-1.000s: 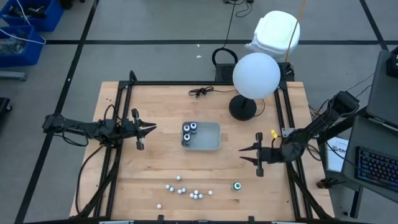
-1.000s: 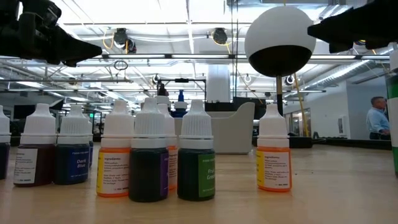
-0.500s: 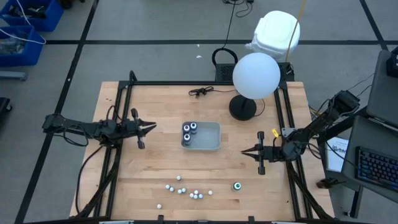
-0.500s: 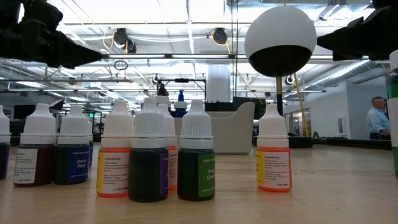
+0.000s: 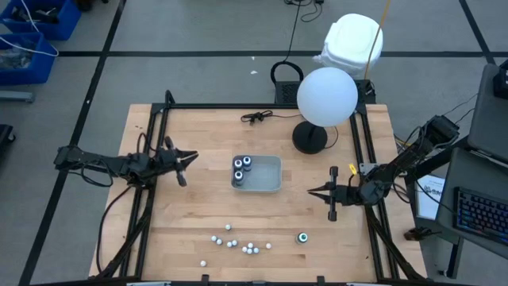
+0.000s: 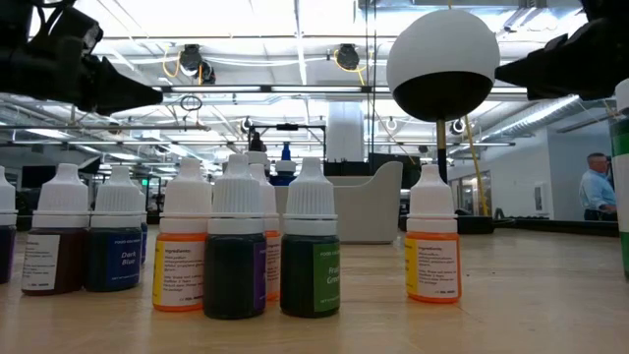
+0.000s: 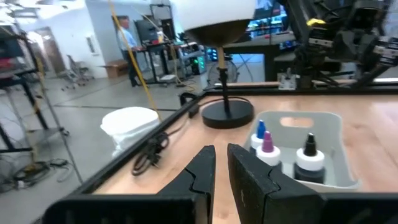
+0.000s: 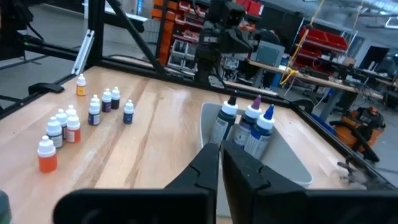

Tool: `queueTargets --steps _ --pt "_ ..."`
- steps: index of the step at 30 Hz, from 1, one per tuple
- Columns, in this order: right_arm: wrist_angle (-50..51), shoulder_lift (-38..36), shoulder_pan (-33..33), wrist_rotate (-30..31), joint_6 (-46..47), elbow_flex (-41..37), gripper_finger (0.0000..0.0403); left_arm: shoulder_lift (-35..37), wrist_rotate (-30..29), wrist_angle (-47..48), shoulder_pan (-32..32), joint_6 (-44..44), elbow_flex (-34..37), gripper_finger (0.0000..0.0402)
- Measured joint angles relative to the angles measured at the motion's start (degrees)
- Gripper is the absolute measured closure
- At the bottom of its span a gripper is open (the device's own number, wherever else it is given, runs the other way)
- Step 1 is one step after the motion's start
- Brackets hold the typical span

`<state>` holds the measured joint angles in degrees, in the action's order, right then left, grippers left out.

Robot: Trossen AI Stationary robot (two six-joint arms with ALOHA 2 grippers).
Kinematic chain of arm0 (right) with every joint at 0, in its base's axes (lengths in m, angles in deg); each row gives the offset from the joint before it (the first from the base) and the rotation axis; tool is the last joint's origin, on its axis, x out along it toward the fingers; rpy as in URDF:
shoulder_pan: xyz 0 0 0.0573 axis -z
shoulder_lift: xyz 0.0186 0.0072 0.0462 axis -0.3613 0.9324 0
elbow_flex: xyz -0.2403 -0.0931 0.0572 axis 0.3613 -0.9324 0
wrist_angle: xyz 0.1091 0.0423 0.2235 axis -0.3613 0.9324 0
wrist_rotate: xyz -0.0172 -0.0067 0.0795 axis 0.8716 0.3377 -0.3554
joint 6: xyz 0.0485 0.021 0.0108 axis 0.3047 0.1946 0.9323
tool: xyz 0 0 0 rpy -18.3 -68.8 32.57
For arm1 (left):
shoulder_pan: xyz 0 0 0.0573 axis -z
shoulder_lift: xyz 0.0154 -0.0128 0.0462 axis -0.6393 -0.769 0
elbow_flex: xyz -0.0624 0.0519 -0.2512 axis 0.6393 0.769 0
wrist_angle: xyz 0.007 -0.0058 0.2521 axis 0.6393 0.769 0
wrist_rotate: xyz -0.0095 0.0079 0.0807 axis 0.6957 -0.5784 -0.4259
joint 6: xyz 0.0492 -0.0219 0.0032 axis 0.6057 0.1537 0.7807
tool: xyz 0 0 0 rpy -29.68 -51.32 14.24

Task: Pick & Place food coloring
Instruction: Put the large green food coloring bottle into the gray bin

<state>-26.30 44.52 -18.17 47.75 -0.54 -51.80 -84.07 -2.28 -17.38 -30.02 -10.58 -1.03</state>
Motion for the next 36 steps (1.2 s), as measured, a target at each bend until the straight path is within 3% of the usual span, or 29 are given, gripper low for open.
queueTargets --steps 9,14,19,23,36 --pt "0.39 0.17 -0.05 -0.15 1.70 0.00 0.0359 0.01 -1.97 -2.16 0.00 1.75 0.00 0.0350" --pt "0.41 0.17 -0.07 -0.73 2.83 0.00 0.0370 0.01 -1.95 -2.14 0.00 2.86 0.00 0.0350" --pt "0.42 0.20 -0.09 -7.70 3.14 0.00 0.0391 0.00 -1.95 -2.31 0.00 3.93 0.00 0.0350" --pt "0.39 0.20 -0.09 -7.80 3.24 0.00 0.0401 0.01 -1.95 -3.13 0.00 4.01 0.00 0.0350" --pt "0.36 0.20 -0.09 -7.78 6.32 0.00 0.0372 0.01 -1.95 -3.21 0.00 4.25 0.00 0.0350"
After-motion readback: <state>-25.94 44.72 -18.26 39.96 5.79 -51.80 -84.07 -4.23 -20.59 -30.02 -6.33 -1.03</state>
